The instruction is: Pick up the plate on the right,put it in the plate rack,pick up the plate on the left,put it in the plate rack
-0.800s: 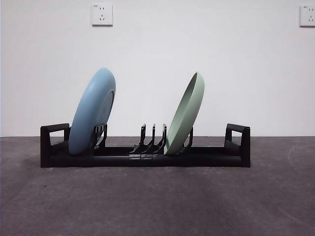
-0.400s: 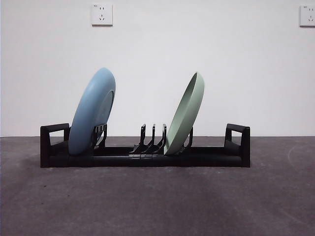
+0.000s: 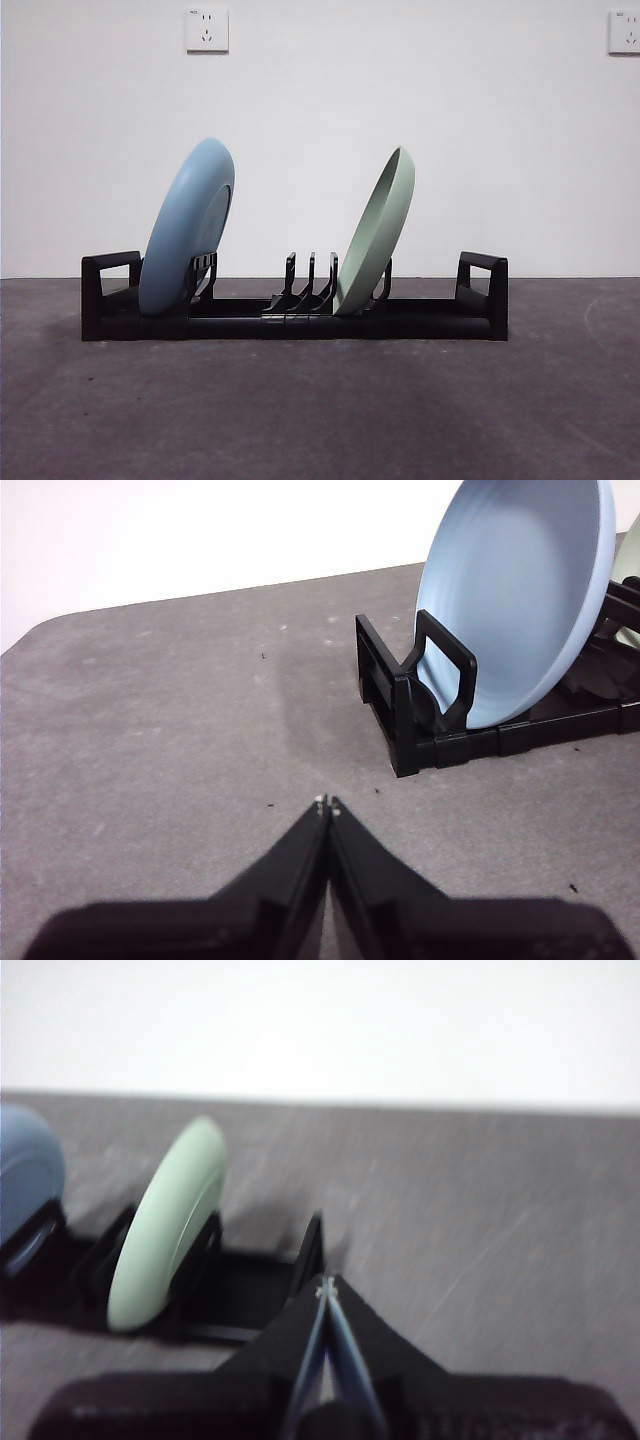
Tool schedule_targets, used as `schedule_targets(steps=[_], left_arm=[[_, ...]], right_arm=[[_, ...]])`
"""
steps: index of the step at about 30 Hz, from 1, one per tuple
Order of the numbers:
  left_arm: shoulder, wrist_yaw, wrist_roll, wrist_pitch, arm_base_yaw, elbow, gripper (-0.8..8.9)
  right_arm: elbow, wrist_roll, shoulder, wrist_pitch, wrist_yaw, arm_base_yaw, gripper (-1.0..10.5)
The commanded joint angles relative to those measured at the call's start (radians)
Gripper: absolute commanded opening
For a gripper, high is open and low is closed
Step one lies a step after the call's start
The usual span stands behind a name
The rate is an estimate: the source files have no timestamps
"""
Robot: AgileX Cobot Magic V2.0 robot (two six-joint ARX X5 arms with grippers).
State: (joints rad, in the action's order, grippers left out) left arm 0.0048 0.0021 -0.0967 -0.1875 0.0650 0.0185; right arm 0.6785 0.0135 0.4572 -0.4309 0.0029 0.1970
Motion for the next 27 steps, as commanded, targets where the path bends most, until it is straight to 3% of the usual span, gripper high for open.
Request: schedule_targets(steps=[1, 7, 16, 27], left_arm=[[-0.003, -0.001, -0.009, 0.004, -0.004, -0.015, -0.03], [-0.003, -0.001, -0.009, 0.004, -0.004, -0.015, -0.04], [-0.003, -0.001, -0.009, 0.004, -0.004, -0.015, -0.04], [-0.003, -0.001, -0.009, 0.004, -0.004, -0.015, -0.03]], right_arm=[[-0.066, 0.051, -0.063, 0.03, -0.003, -0.027, 0.0], [-0.271, 0.021, -0.246, 0.125, -0.004, -0.101, 0.0], [-0.527, -0.018, -0.417, 0.208, -0.005, -0.105, 0.0], [-0.633, -0.024, -0.456, 0.247, -0.06, -0.105, 0.0]])
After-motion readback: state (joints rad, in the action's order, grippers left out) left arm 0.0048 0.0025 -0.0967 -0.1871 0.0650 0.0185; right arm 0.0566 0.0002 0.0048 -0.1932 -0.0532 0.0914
